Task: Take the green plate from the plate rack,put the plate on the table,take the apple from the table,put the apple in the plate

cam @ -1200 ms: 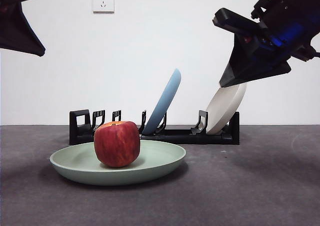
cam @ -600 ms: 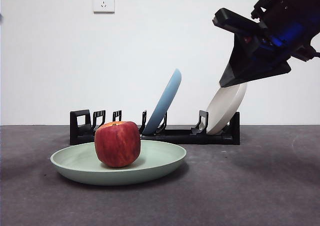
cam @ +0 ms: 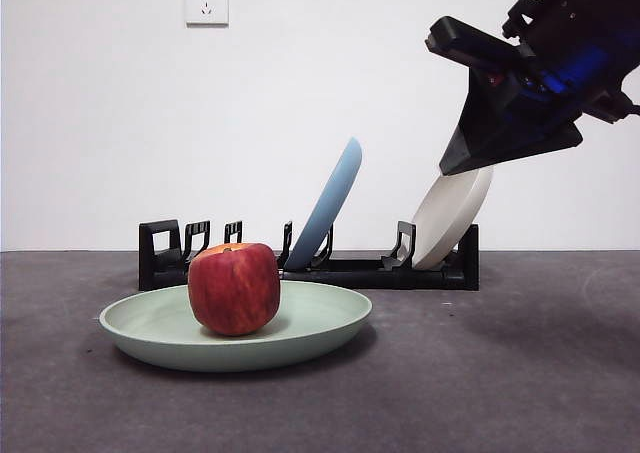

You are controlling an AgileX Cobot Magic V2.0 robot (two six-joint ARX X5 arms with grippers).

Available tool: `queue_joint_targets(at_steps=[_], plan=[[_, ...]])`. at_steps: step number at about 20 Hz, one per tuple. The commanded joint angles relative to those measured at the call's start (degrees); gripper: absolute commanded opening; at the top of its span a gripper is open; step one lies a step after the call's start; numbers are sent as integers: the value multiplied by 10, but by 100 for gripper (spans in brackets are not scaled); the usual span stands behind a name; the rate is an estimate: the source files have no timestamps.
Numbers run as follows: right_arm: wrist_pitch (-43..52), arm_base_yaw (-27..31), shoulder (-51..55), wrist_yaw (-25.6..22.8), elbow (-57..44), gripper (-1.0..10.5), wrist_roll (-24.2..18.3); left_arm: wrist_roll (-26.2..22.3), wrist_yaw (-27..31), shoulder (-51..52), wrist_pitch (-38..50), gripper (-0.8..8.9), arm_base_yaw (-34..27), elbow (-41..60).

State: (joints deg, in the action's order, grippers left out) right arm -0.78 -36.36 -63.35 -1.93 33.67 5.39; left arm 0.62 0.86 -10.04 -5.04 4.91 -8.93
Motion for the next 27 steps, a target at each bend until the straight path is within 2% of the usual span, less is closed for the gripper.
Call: queue_joint_targets(at_steps=[1, 7, 15, 17, 27], plan=[[3, 0, 0, 0, -3, 1, 6, -6, 1, 19, 31, -3, -9, 38], [3, 0, 0, 0, -3, 1, 6, -2, 1, 63, 32, -3, -17, 83], [3, 0, 0, 0, -3, 1, 6, 9, 1, 99, -59, -3, -17, 87], [3, 0, 0, 1, -3, 1, 6, 29, 0, 99, -57, -3, -17, 87], [3, 0, 0, 1, -3, 1, 6, 28, 2, 99, -56, -3, -17, 87]])
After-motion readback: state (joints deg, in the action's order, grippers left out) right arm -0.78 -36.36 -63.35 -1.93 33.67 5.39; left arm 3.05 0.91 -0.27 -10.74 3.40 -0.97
